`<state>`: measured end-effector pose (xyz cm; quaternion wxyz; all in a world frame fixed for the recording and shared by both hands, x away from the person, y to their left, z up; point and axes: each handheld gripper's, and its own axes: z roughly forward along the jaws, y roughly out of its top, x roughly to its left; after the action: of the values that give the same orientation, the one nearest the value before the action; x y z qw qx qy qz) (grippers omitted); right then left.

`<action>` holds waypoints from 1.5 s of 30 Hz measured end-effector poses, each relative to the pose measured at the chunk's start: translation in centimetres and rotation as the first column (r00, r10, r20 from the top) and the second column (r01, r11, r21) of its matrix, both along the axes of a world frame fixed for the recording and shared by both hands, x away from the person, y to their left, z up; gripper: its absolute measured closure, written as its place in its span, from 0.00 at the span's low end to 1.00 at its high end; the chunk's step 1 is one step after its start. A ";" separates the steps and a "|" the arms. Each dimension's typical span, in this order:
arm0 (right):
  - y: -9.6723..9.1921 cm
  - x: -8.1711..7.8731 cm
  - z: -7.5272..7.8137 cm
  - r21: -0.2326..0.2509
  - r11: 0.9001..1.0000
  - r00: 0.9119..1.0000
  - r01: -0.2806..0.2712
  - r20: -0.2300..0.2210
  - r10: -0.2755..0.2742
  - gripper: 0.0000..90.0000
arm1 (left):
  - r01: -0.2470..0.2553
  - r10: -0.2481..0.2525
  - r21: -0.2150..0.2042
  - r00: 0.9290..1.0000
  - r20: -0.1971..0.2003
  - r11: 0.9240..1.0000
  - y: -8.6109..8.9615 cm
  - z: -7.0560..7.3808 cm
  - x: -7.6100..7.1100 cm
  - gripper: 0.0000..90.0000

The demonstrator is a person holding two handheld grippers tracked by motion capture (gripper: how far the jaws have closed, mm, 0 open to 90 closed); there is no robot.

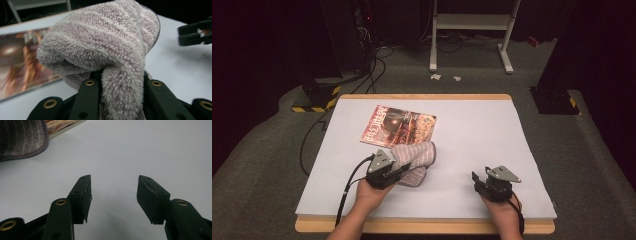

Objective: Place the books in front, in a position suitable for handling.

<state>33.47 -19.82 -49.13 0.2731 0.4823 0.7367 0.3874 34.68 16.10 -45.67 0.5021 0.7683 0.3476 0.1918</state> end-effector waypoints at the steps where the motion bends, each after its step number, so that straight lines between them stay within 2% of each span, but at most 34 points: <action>1: 0.0 0.0 0.0 0.000 1.000 1.000 0.000 0.000 0.000 0.51 | 0.009 -0.009 -0.004 1.000 0.008 1.000 -0.5 0.3 0.0 0.81; 5: -0.5 0.0 0.1 0.011 1.000 1.000 0.015 0.003 -0.015 0.51 | 0.073 -0.072 -0.026 0.997 0.031 0.997 -3.8 1.7 0.5 0.81; 7: -0.6 0.0 0.2 0.011 1.000 1.000 0.017 0.006 -0.017 0.51 | 0.086 -0.085 -0.031 0.996 0.030 0.996 -4.4 1.9 0.7 0.81; 8: -0.9 -0.1 0.3 0.016 1.000 1.000 0.026 0.009 -0.026 0.51 | 0.110 -0.109 -0.049 0.993 0.034 0.993 -5.8 2.2 0.8 0.81; 9: -1.1 -0.1 0.3 0.016 1.000 1.000 0.026 0.014 -0.027 0.51 | 0.110 -0.109 -0.049 0.993 0.034 0.993 -5.8 2.2 0.8 0.81; 11: -1.2 -0.1 0.3 0.020 0.999 0.999 0.032 0.014 -0.032 0.51 | 0.133 -0.131 -0.065 0.991 0.042 0.989 -7.1 2.4 1.1 0.81; 13: -1.6 -0.1 0.4 0.028 0.999 0.999 0.043 0.013 -0.044 0.51 | 0.134 -0.132 -0.081 0.991 0.028 0.988 -7.9 2.1 1.6 0.81; 14: -1.7 -0.1 0.4 0.028 0.999 0.999 0.044 0.012 -0.045 0.51 | 0.127 -0.126 -0.074 0.992 0.012 0.989 -8.5 1.5 2.3 0.81; 15: -1.7 -0.1 0.4 0.028 0.999 0.999 0.044 0.012 -0.045 0.51 | 0.127 -0.126 -0.074 0.992 0.012 0.989 -8.5 1.5 2.3 0.81; 16: -1.8 -0.2 0.3 0.028 0.999 0.999 0.045 0.012 -0.045 0.51 | 0.111 -0.112 -0.051 0.994 -0.017 0.993 -8.9 0.3 3.1 0.81; 17: -1.8 -0.2 0.3 0.029 0.999 0.999 0.044 0.013 -0.044 0.51 | 0.097 -0.098 -0.034 0.995 -0.029 0.995 -9.1 -0.3 3.4 0.81; 18: -1.8 -0.2 0.3 0.029 0.999 0.999 0.044 0.013 -0.044 0.51 | 0.097 -0.098 -0.034 0.995 -0.029 0.995 -9.1 -0.3 3.4 0.80; 19: -1.8 -0.2 0.3 0.029 0.999 0.999 0.044 0.013 -0.045 0.51 | 0.081 -0.082 -0.017 0.995 -0.060 0.997 -9.3 -1.6 4.0 0.80; 20: -1.8 -0.2 0.3 0.029 0.999 0.999 0.044 0.013 -0.045 0.51 | 0.081 -0.082 -0.017 0.995 -0.060 0.997 -9.3 -1.6 4.0 0.80; 21: -1.8 -0.2 0.3 0.029 0.999 0.999 0.045 0.013 -0.045 0.51 | 0.074 -0.075 -0.003 0.995 -0.068 0.997 -9.4 -2.2 4.2 0.80; 23: -1.7 -0.2 0.3 0.024 0.999 0.999 0.043 0.012 -0.043 0.51 | 0.063 -0.060 0.037 0.994 -0.092 0.997 -9.5 -3.3 4.5 0.79; 24: -1.6 -0.2 0.2 0.024 0.999 0.999 0.041 0.012 -0.041 0.51 | 0.056 -0.046 0.080 0.992 -0.117 0.995 -9.6 -4.1 4.8 0.78; 26: -1.5 -0.2 0.2 0.021 0.999 0.999 0.040 0.010 -0.040 0.51 | 0.053 -0.042 0.090 0.991 -0.127 0.994 -9.5 -4.4 4.9 0.72; 27: -1.5 -0.2 0.2 0.021 0.999 0.999 0.040 0.010 -0.040 0.51 | 0.055 -0.043 0.081 0.989 -0.143 0.995 -9.3 -4.6 5.0 0.72; 28: -1.5 -0.2 0.2 0.021 0.999 0.999 0.039 0.010 -0.040 0.51 | 0.057 -0.046 0.067 0.987 -0.154 0.996 -9.1 -4.6 5.1 0.67; 30: -1.4 -0.3 0.3 0.021 0.999 0.999 0.036 0.012 -0.037 0.51 | 0.061 -0.050 0.066 0.987 -0.156 0.996 -8.5 -4.3 4.8 0.53; 31: -1.2 -0.3 0.4 0.021 0.999 0.999 0.030 0.015 -0.030 0.51 | 0.064 -0.053 0.064 0.986 -0.159 0.996 -8.2 -4.1 4.6 0.37; 32: -1.1 -0.3 0.5 0.023 0.999 1.000 0.024 0.016 -0.024 0.50 | 0.066 -0.056 0.055 0.986 -0.155 0.996 -7.2 -3.7 3.9 0.33; 33: -1.1 -0.3 0.5 0.023 0.999 1.000 0.024 0.016 -0.024 0.50 | 0.066 -0.056 0.055 0.986 -0.155 0.996 -7.2 -3.7 3.9 0.31; 35: -0.5 -0.5 1.2 0.033 0.999 1.000 0.000 0.030 -0.001 0.49 | 0.059 -0.056 0.014 0.988 -0.144 0.998 -5.3 -2.9 2.6 0.28; 36: -0.5 -0.5 1.2 0.033 0.999 1.000 0.000 0.030 -0.001 0.49 | 0.059 -0.056 0.014 0.988 -0.144 0.998 -5.3 -2.9 2.6 0.27; 37: 0.1 -0.5 2.0 0.049 0.999 0.999 -0.022 0.046 0.020 0.47 | 0.051 -0.049 0.009 0.990 -0.131 0.999 -4.3 -2.6 2.1 0.27; 39: 0.3 -0.5 2.3 0.057 0.998 0.998 -0.029 0.053 0.026 0.47 | 0.035 -0.034 0.008 0.993 -0.111 0.999 -2.7 -2.3 1.5 0.27; 40: 1.2 -0.4 3.4 0.080 0.995 0.996 -0.055 0.073 0.049 0.45 | 0.010 -0.009 0.008 0.995 -0.101 1.000 -0.8 -2.2 1.0 0.27; 41: 1.2 -0.4 3.4 0.080 0.995 0.996 -0.055 0.073 0.049 0.45 | 0.010 -0.009 0.008 0.995 -0.101 1.000 -0.8 -2.2 1.0 0.27; 43: 2.3 0.1 4.0 0.088 0.993 0.994 -0.082 0.083 0.075 0.43 | -0.028 0.031 0.037 0.996 -0.081 0.999 1.1 -2.3 0.7 0.28; 45: 4.0 1.0 4.9 0.084 0.990 0.990 -0.115 0.092 0.107 0.39 | -0.078 0.083 0.069 0.994 -0.069 0.995 3.1 -2.5 0.5 0.28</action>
<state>34.45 -15.84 -44.25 0.2612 0.4349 0.7318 0.4551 35.14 19.23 -48.21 0.4555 0.7762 0.3896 0.1956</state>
